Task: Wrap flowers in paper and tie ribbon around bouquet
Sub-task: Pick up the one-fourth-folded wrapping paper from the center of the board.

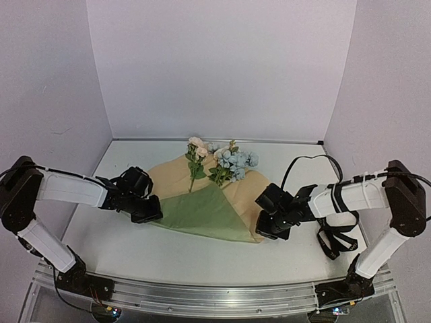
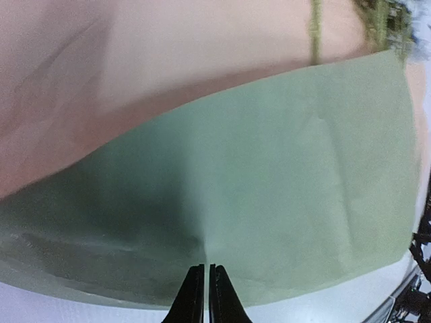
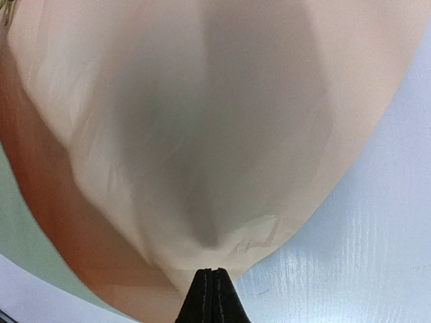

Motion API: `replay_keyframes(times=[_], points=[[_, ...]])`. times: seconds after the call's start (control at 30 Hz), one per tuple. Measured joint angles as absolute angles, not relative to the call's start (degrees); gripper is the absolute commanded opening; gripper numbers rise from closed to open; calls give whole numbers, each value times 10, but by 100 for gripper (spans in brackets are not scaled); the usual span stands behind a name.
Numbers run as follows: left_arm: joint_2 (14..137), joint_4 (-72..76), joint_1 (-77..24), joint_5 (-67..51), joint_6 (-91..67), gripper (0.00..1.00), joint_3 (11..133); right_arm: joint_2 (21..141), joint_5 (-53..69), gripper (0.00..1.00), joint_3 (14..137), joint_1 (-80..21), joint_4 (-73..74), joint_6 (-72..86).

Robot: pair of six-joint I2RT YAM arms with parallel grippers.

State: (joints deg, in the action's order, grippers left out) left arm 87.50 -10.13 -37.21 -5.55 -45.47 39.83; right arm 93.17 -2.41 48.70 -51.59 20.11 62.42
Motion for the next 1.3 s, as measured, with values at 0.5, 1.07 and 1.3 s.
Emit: replay_keyframes(times=[0.5,1.07,1.3], points=[[982,-53,-514,-266,-309,2,582,853,-37,78,451,-512,213,598],[1151,-75,-483,-203,-305,0,669,838,51,89,317,-479,-43,595],[1157,-67,-483,-207,-320,0,673,853,69,87,302,-489,-114,621]])
